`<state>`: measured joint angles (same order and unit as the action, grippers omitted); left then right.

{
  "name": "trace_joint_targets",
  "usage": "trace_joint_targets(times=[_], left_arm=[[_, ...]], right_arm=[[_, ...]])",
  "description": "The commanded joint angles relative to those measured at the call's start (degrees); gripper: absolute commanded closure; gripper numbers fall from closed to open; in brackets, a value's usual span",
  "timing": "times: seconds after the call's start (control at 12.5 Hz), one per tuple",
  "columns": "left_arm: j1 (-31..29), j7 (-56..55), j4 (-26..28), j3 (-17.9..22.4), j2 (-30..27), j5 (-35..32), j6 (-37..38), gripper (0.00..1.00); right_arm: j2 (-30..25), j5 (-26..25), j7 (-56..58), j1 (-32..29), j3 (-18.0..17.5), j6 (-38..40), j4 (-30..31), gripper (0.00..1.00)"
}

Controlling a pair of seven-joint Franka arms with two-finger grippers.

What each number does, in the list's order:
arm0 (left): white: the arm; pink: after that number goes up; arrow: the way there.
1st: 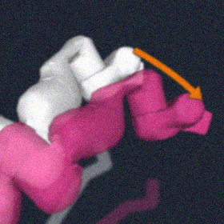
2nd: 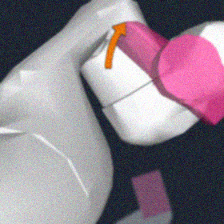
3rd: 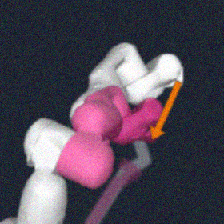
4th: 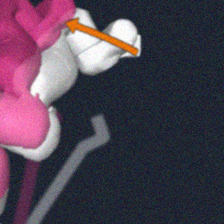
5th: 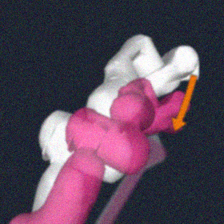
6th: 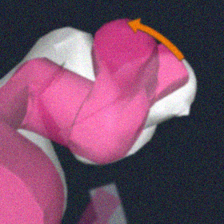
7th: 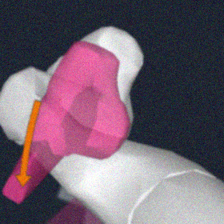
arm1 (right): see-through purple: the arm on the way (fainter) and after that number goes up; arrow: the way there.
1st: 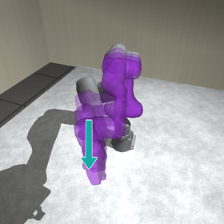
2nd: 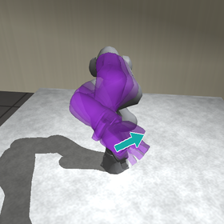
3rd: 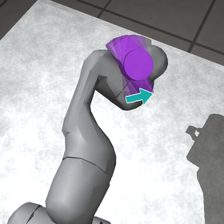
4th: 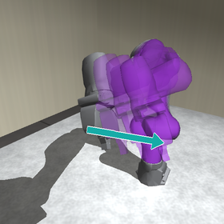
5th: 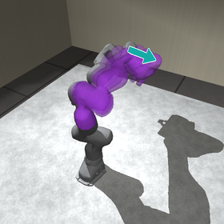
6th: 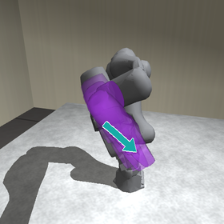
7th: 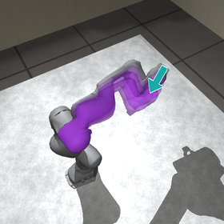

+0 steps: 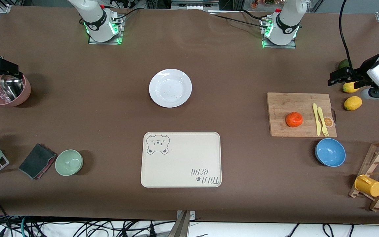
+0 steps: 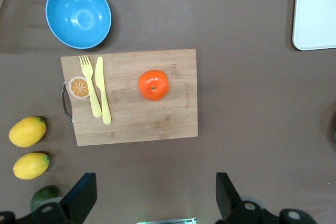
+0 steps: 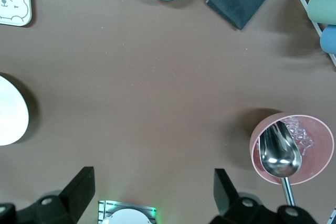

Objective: Place orange and plate with both arms

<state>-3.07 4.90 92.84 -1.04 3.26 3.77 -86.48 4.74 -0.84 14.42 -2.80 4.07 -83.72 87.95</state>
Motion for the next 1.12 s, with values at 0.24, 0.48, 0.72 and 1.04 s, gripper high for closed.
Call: trace_joint_targets(times=[0.24,0.48,0.72,1.04], left_arm=[[-2.46,-0.24,-1.78,1.47,-0.27,0.36,1.23,0.00],[-2.47,0.11,-1.69,1.47,-0.18,0.27,1.23,0.00],[-2.47,0.46,-1.69,1.47,-0.27,0.27,1.66,0.00],[-2.47,0.38,-1.69,1.47,-0.27,0.36,2.63,0.00]], right_arm=[[0.27,0.22,-0.10,-0.01,0.06,1.10,-1.20,0.00],[0.27,0.22,-0.10,-0.01,0.06,1.19,-1.20,0.00],[0.27,0.22,-0.10,-0.01,0.06,1.19,-1.20,0.00],[0.27,0.22,-0.10,-0.10,0.06,1.19,-1.20,0.00]])
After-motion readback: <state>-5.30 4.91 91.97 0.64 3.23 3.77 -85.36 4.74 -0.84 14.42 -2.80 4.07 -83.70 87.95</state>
